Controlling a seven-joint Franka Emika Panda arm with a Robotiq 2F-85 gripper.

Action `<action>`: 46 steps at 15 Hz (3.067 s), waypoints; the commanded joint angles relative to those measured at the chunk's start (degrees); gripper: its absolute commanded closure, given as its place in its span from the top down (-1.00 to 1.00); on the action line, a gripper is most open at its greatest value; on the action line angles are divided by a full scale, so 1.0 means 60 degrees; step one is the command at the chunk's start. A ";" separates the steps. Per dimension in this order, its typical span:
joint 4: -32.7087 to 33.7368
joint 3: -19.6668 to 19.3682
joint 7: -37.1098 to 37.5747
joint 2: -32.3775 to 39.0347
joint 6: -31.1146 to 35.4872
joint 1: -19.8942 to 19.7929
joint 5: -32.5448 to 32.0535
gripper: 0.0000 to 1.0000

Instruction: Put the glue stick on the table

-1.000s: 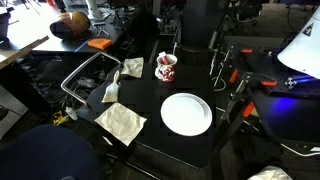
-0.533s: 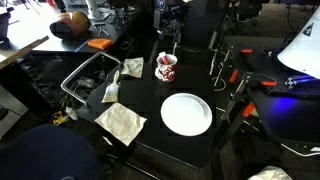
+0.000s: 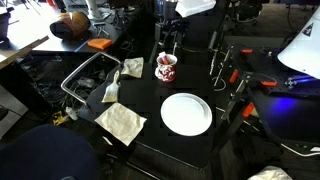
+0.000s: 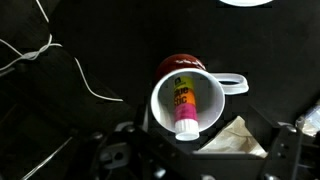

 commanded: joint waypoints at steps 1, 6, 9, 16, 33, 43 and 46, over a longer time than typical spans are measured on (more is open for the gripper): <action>0.0229 -0.0243 -0.0068 0.0530 0.0583 0.0275 0.0493 1.00; 0.0439 -0.0386 -0.0211 0.1126 0.1052 0.0406 0.0975 1.00; 0.0585 -0.0598 -0.0219 0.1455 0.1260 0.0575 0.1058 1.00; 0.0930 -0.0874 -0.0384 0.2023 0.1663 0.0845 0.1214 1.00; 0.1285 -0.0940 -0.0524 0.2501 0.1883 0.0858 0.1526 0.04; 0.1107 -0.0967 -0.0837 0.2256 0.2038 0.0922 0.1707 -0.58; 0.0848 -0.1093 -0.0852 0.1943 0.2220 0.1083 0.1676 -0.79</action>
